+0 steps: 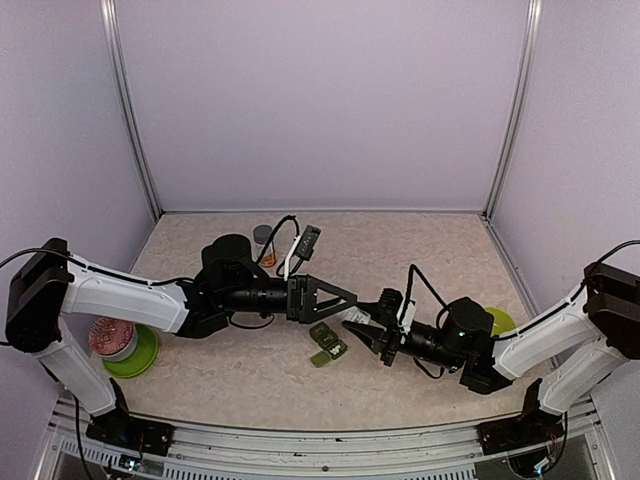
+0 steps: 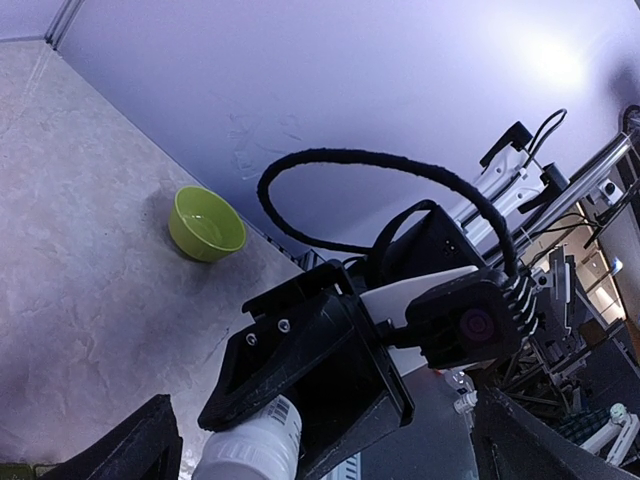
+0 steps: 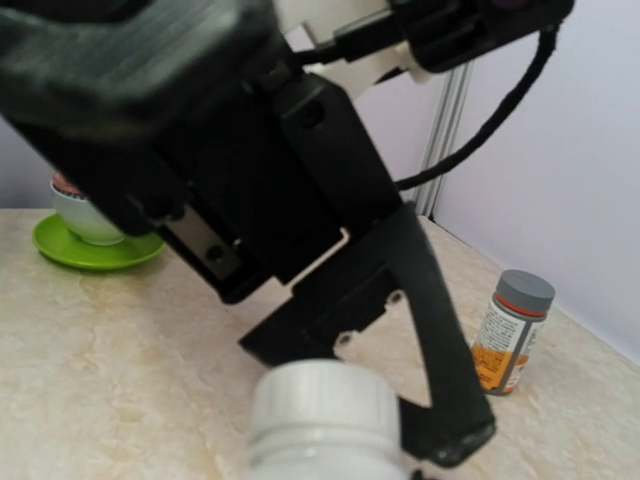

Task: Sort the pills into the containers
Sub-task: Screw the lid of the pill bottle onto the pill bottle.

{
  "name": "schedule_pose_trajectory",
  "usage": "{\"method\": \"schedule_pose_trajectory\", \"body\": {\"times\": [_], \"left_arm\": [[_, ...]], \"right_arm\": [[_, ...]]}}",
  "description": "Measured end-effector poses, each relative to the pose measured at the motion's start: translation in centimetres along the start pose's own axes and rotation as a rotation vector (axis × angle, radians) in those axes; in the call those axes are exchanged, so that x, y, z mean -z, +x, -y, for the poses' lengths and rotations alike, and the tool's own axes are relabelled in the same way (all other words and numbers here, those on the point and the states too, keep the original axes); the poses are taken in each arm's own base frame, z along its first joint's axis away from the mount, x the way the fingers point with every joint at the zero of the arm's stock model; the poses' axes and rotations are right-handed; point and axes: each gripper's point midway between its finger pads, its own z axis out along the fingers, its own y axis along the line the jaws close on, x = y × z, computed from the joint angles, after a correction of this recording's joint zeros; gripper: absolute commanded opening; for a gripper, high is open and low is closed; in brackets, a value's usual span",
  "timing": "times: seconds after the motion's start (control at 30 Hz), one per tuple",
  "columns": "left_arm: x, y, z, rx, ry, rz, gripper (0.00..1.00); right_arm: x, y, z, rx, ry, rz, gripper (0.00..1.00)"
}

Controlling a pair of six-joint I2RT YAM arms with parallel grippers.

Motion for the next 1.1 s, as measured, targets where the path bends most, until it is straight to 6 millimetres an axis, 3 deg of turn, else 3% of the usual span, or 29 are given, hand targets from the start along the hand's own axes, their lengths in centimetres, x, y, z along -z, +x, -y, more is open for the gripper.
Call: {"method": "schedule_pose_trajectory", "body": {"times": [0.67, 1.1], "left_arm": [[0.0, 0.1, -0.1, 0.002, -0.003, -0.001, 0.99], [0.0, 0.3, -0.3, 0.006, -0.009, -0.007, 0.99]], "right_arm": [[0.5, -0.5, 2.1, 0.023, 0.117, -0.001, 0.00], [0.2, 0.0, 1.3, 0.026, 0.076, -0.012, 0.00]]}}
